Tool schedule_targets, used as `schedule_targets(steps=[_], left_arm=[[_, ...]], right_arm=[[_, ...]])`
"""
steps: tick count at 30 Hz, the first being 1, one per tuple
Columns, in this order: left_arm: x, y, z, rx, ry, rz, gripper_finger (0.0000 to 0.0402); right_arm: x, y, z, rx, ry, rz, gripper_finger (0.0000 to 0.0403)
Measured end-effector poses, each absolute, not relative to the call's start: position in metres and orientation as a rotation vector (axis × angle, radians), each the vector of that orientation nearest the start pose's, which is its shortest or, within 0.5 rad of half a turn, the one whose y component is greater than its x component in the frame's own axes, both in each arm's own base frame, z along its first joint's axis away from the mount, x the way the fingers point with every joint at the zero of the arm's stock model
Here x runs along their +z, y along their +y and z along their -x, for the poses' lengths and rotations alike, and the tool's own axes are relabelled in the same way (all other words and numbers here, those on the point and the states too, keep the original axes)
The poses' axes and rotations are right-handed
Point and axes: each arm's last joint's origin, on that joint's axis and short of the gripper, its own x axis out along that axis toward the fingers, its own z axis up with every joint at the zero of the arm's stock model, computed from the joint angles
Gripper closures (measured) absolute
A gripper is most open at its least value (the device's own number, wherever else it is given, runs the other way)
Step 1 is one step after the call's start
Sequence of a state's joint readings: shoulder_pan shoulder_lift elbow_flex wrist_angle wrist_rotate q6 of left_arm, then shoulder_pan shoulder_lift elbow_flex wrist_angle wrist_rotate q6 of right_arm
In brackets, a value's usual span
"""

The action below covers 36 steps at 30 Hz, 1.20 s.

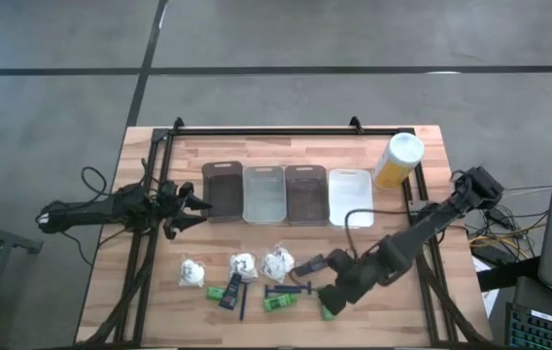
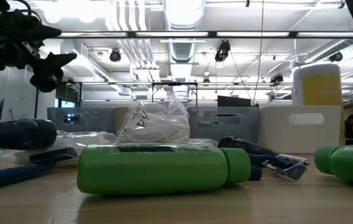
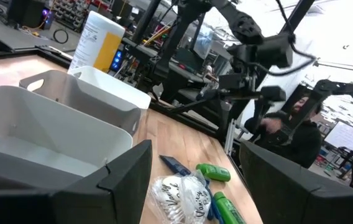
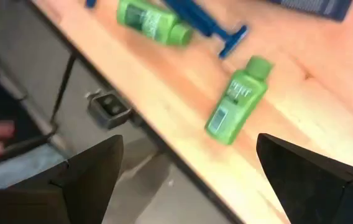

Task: Pick & Place Travel size toiletries
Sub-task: Put the green shampoo into the white bin

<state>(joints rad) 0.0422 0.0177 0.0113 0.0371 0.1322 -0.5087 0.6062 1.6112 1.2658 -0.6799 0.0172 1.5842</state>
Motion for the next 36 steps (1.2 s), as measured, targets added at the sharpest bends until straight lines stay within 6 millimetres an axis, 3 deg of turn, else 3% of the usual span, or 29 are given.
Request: schedule_targets(steps=[8,18,26,36], left_arm=[[0.169,0.0,-0.098,-0.096,-0.005,0.506,0.0154],[0.169,0.0,-0.098,-0.095,-0.004,0.506,0.0154],[0.169,0.0,-0.098,-0.095,-0.004,0.506,0.0154],[0.169,0.0,-0.098,-0.093,0.002,0.506,0.0154]], right_arm=[[0.224,0.203,-0.283,-0.537,1.238,-0.946,0.0039],[0.208,0.204,-0.281,-0.553,1.31,-0.881,0.0039],[0.205,0.213,-0.294,-0.477,1.239,-0.988,0.0039],[0.164,0.225,-0.314,-0.679,1.301,-1.144,0.0039]])
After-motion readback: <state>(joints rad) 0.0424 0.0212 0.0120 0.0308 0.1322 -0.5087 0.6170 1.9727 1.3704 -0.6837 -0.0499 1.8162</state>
